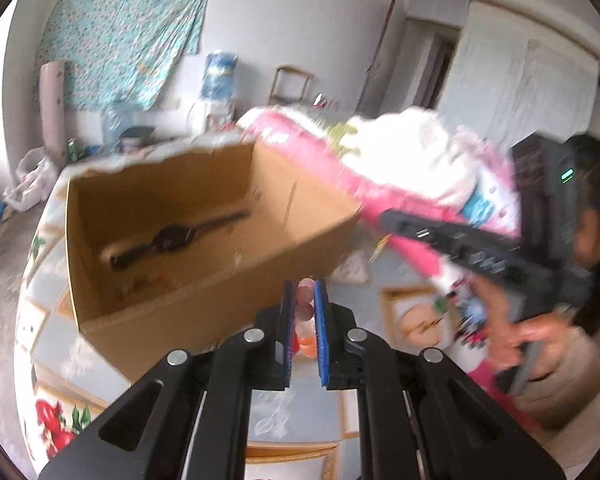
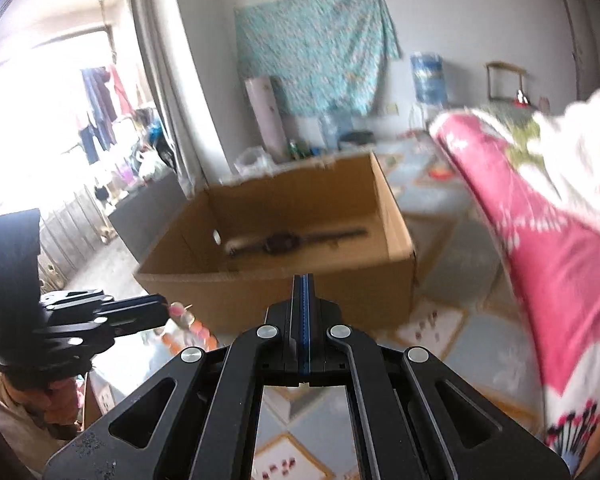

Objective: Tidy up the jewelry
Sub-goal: 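Carry the bracelet and clip over the box and open both grippers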

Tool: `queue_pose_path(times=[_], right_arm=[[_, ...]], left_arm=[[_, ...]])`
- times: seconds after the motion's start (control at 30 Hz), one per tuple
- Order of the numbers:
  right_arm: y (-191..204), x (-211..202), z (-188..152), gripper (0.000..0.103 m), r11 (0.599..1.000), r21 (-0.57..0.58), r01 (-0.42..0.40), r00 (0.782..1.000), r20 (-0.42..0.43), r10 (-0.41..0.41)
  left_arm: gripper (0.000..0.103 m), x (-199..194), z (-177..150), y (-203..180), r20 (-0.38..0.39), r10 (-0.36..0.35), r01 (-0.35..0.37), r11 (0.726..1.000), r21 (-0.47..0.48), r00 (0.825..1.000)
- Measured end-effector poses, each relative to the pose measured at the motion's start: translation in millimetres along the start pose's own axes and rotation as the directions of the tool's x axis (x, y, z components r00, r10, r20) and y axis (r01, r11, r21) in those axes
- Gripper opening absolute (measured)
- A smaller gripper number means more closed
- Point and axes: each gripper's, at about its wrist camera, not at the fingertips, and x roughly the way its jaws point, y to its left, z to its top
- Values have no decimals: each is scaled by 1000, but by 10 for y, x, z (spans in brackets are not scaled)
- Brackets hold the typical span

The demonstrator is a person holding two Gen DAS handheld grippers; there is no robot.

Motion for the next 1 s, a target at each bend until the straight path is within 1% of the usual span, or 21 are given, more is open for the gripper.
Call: queue_pose_path(times=[0.03,0.1,0.2,0.3,0.37,0.4,0.47,0.53,0.57,0.6,0.67,0.7,0.73,0.77,0.8,0.87,0.9,0.97,1.0], right_arm=[[2,-19,69,0,1000,-10,-12,1000,21,13],[7,-26,177,0,999,-27,-24,998,55,26],[-35,-12,337,0,999,-43,-26,994,103,30],[-117,56,450,0,999,-53,-1,991,134,8],[-179,104,495,0,998,-54,16,989,145,-8],[-223,148,515,0,998,-52,28,989,149,-20],[-315,229,530,0,998,-42,50,987,153,-43],[-398,277,546,0,998,-26,59,987,150,-54],[-466,317,548,0,998,-11,60,988,146,-58],[-518,344,540,0,998,-1,59,988,140,-58],[-590,376,541,0,999,16,51,991,125,-53],[-649,408,543,0,999,30,42,992,115,-45],[-687,431,546,0,999,40,37,994,106,-41],[-739,465,542,0,998,50,36,995,96,-41],[-757,477,531,0,998,54,39,995,92,-44],[-808,507,509,0,997,65,38,996,83,-43],[-823,514,505,0,997,72,34,996,79,-39],[-859,547,490,0,996,92,15,998,65,-21],[-864,555,487,0,995,95,11,998,58,-16]], left_arm=[[9,-65,90,-19,20,-18,18,1000,2,1000],[9,-152,254,-57,59,-33,32,999,17,998],[9,-161,518,-94,103,-42,37,998,42,994],[9,11,708,-93,99,-43,38,998,51,994],[9,240,822,-50,62,-67,66,998,24,996],[9,417,879,-14,32,-76,76,997,2,997],[9,689,929,38,-16,-80,79,996,-27,997],[9,1075,923,118,-97,-99,90,992,-92,990],[9,1239,916,167,-130,-118,102,987,-128,984],[9,1450,905,230,-176,-159,127,975,-181,971],[9,1808,858,335,-233,-268,201,940,-275,935],[9,1922,840,364,-258,-281,201,933,-297,924],[9,2063,825,388,-304,-261,166,938,-303,916],[9,2124,820,391,-327,-241,142,944,-296,914],[9,2196,809,409,-350,-208,107,952,-288,913],[12,2213,846,458,-335,-217,112,946,-305,917],[13,2188,876,494,-316,-191,92,948,-304,929],[19,2119,908,567,-287,-139,49,953,-297,948],[19,2085,913,597,-275,-131,43,952,-304,952]])
